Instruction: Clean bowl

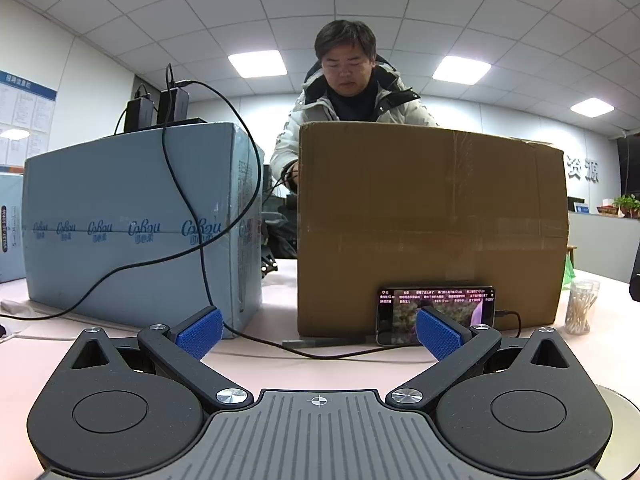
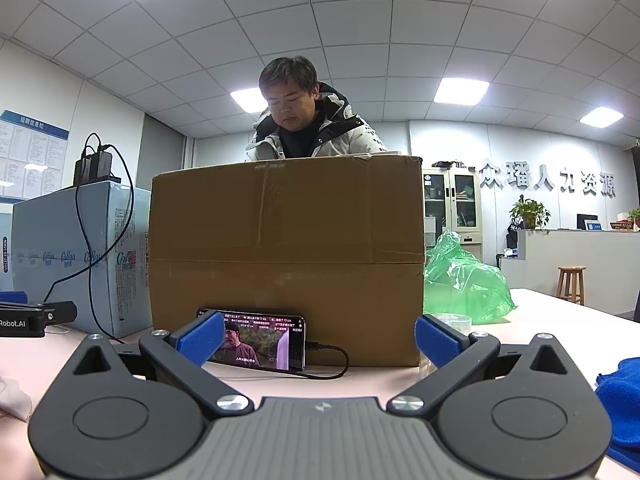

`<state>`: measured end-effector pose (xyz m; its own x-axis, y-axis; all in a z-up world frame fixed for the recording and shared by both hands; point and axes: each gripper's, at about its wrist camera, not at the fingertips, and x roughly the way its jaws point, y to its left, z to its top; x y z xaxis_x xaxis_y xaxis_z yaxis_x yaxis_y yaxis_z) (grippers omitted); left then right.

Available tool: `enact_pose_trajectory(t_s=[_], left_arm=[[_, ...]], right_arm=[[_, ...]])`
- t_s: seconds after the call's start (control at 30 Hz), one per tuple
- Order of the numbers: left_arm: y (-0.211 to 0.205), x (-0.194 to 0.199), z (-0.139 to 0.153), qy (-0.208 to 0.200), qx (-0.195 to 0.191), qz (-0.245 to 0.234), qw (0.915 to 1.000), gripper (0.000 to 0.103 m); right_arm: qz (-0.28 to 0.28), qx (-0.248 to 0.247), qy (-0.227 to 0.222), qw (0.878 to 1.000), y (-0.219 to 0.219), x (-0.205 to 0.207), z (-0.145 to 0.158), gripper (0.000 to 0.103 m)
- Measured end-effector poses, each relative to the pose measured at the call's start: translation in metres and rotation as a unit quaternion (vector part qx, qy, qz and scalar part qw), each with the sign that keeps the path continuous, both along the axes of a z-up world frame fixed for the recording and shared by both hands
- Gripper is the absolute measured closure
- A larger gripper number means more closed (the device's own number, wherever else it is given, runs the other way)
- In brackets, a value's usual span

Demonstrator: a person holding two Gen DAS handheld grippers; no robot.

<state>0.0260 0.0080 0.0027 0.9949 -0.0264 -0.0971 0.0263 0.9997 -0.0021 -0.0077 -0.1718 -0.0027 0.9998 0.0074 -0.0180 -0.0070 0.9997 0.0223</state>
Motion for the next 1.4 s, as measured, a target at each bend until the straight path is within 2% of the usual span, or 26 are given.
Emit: enact_pose_trajectory(t_s=[1.4], left_arm=[[-0.0005, 0.0035, -0.0011, 0.005, 0.001, -0.006, 1.0, 0.0]], right_arm=[[0.005, -0.002, 0.003, 1.0, -0.0007, 0.0014, 0.0001, 0.0]])
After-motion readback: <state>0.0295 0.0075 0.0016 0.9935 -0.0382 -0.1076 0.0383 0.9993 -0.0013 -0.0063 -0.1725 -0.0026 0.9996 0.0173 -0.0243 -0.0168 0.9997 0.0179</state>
